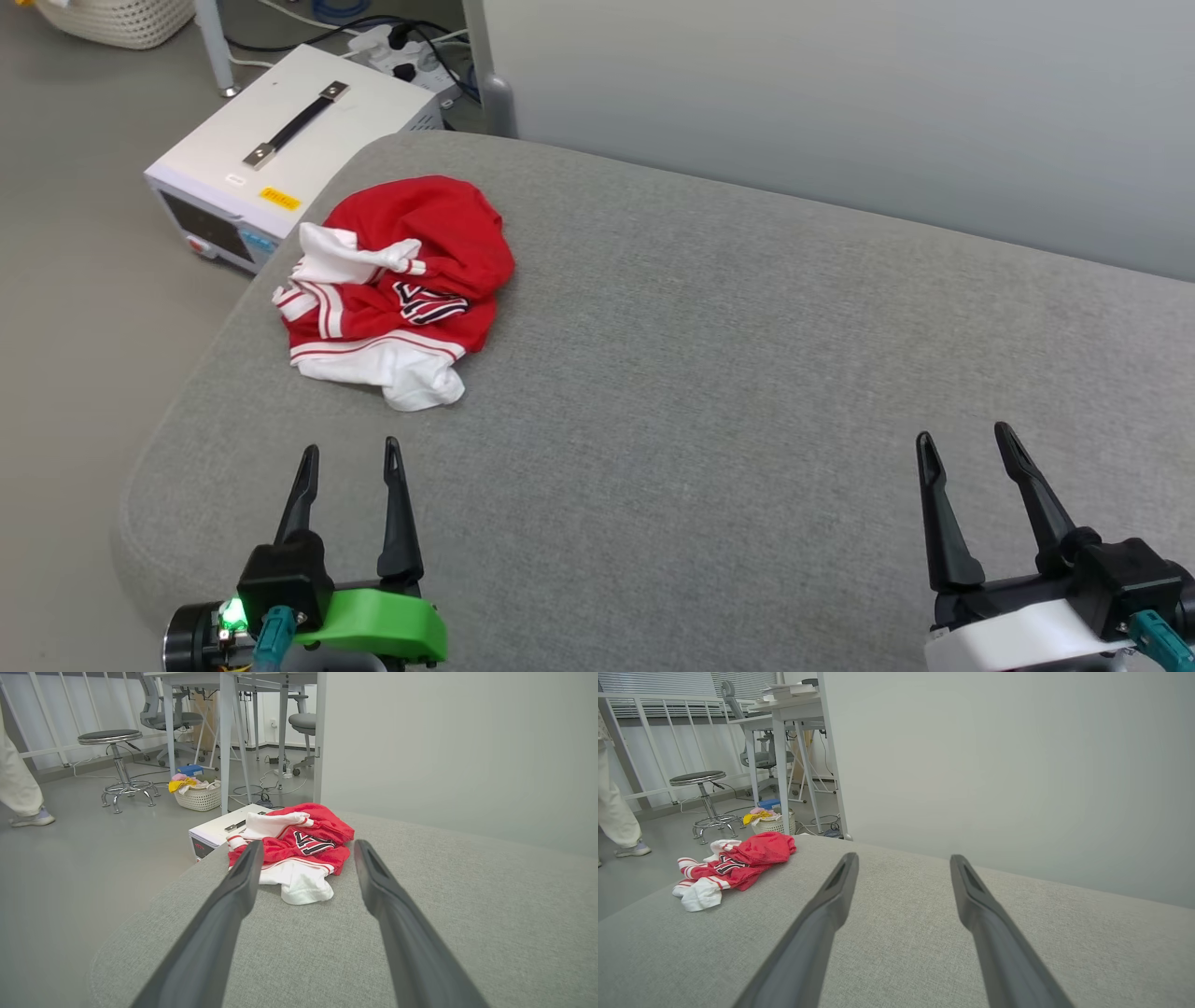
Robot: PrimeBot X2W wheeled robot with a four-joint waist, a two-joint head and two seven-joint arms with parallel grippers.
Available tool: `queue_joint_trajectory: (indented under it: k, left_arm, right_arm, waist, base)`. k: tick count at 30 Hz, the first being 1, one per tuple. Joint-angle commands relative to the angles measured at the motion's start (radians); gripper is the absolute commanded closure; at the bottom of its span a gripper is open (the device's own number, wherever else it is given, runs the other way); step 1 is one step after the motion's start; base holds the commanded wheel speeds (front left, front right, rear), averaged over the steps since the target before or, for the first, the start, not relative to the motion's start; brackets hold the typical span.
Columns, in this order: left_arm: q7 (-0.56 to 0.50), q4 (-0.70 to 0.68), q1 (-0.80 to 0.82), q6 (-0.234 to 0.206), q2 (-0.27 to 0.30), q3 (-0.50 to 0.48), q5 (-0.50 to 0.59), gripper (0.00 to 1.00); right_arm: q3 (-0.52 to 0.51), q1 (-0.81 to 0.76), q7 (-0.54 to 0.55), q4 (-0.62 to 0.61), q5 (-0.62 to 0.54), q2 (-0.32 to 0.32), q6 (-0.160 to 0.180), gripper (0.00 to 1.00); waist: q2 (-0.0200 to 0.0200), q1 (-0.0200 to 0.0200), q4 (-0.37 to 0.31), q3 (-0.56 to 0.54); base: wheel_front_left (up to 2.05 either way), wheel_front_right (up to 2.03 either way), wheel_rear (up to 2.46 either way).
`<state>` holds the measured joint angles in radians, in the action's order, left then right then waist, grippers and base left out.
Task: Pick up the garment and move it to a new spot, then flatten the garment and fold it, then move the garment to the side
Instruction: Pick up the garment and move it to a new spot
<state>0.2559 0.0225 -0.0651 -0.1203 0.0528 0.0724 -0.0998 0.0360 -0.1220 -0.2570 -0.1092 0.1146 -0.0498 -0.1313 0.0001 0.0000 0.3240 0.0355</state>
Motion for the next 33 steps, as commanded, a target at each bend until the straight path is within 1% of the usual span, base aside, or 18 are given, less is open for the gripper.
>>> queue_joint_trajectory:
  k: [1, 9, 13, 18, 22, 25, 29, 33]
  left_arm:
    - [0.006, 0.000, 0.018, -0.005, -0.003, -0.003, -0.008, 0.00]
    - [0.006, 0.001, 0.017, -0.010, -0.003, -0.007, -0.027, 0.00]
    - [0.006, 0.000, 0.016, -0.013, -0.003, -0.009, -0.036, 0.00]
    - [0.006, -0.001, 0.017, -0.019, -0.003, -0.012, -0.048, 0.00]
    - [0.006, -0.001, 0.017, -0.022, -0.003, -0.014, -0.053, 0.00]
    - [0.006, 0.002, 0.027, -0.016, -0.003, -0.016, -0.048, 0.00]
    - [0.006, 0.003, 0.098, 0.015, -0.003, -0.043, -0.087, 0.00]
    - [0.006, 0.009, 0.222, 0.070, -0.003, -0.106, -0.084, 0.00]
  right_arm:
    - [0.002, 0.008, -0.005, -0.007, -0.008, 0.000, 0.001, 0.00]
    - [0.008, 0.014, -0.005, -0.012, -0.014, 0.000, 0.001, 0.00]
    - [0.010, 0.017, -0.005, -0.014, -0.017, 0.000, 0.001, 0.00]
    - [0.014, 0.022, -0.005, -0.013, -0.019, 0.000, 0.001, 0.00]
    - [0.018, 0.027, -0.005, -0.014, -0.019, 0.000, 0.001, 0.00]
    - [0.021, 0.033, -0.005, -0.018, -0.022, 0.000, 0.001, 0.00]
    - [0.029, 0.055, -0.005, -0.029, -0.042, 0.000, 0.001, 0.00]
    - [0.034, 0.098, -0.005, -0.047, -0.075, 0.000, 0.001, 0.00]
  waist:
    - [-0.0001, 0.0000, 0.060, 0.010]
    - [-0.0001, 0.0000, 0.143, 0.020]
    - [-0.0001, 0.0000, 0.170, 0.027]
    - [-0.0001, 0.0000, 0.191, 0.036]
    - [-0.0001, 0.0000, 0.188, 0.040]
    - [-0.0001, 0.0000, 0.181, 0.054]
    - [-0.0001, 0.0000, 0.157, 0.101]
    - [-0.0001, 0.0000, 0.117, 0.170]
  base:
    - [0.00, 0.00, 0.00]
    - [0.00, 0.00, 0.00]
    - [0.00, 0.00, 0.00]
    - [0.00, 0.00, 0.00]
    - [0.00, 0.00, 0.00]
    - [0.00, 0.00, 0.00]
    - [0.00, 0.00, 0.00]
    - [0.00, 0.00, 0.00]
